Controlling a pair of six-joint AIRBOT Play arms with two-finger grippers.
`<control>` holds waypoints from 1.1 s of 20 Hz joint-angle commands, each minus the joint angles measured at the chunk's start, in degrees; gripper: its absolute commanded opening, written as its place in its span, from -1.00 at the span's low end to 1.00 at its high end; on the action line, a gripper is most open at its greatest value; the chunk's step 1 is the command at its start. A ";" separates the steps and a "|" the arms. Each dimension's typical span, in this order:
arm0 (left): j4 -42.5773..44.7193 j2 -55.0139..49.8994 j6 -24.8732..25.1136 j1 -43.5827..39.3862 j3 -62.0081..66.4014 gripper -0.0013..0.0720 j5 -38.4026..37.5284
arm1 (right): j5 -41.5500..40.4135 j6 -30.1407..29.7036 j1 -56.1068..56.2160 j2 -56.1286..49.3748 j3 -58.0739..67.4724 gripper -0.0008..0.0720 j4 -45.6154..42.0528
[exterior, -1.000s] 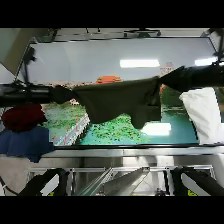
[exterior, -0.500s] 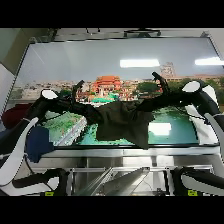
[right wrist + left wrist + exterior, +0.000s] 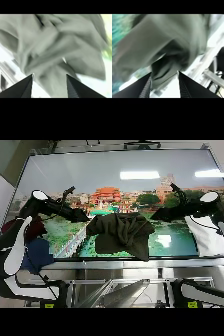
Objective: Fold the shirts.
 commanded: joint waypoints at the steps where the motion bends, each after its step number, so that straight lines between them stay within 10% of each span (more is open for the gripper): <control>1: 0.48 -0.24 -1.33 4.26 -3.85 -0.02 -0.98 | -1.36 0.33 -5.42 2.84 -8.90 0.29 -2.34; 5: -7.78 1.70 1.36 1.73 -15.21 -0.02 -0.92 | -8.83 -0.94 -4.74 -0.13 -12.39 0.29 -2.10; 8: -5.60 4.94 2.21 -3.52 -23.15 -0.02 5.70 | -11.76 -0.90 -4.35 -3.72 -12.39 0.77 -2.05; 18: -4.98 7.50 1.62 -14.67 -33.81 -0.02 23.52 | -16.33 -2.40 -1.01 -9.31 -12.35 0.75 0.20; 20: -5.16 7.48 1.57 -16.76 -33.83 -0.02 25.55 | -17.97 -2.45 0.72 -9.31 -12.26 0.12 0.81; 22: -5.51 7.48 0.87 -18.49 -33.81 -0.02 26.25 | -18.93 -3.89 2.29 -9.31 -12.24 -0.07 2.95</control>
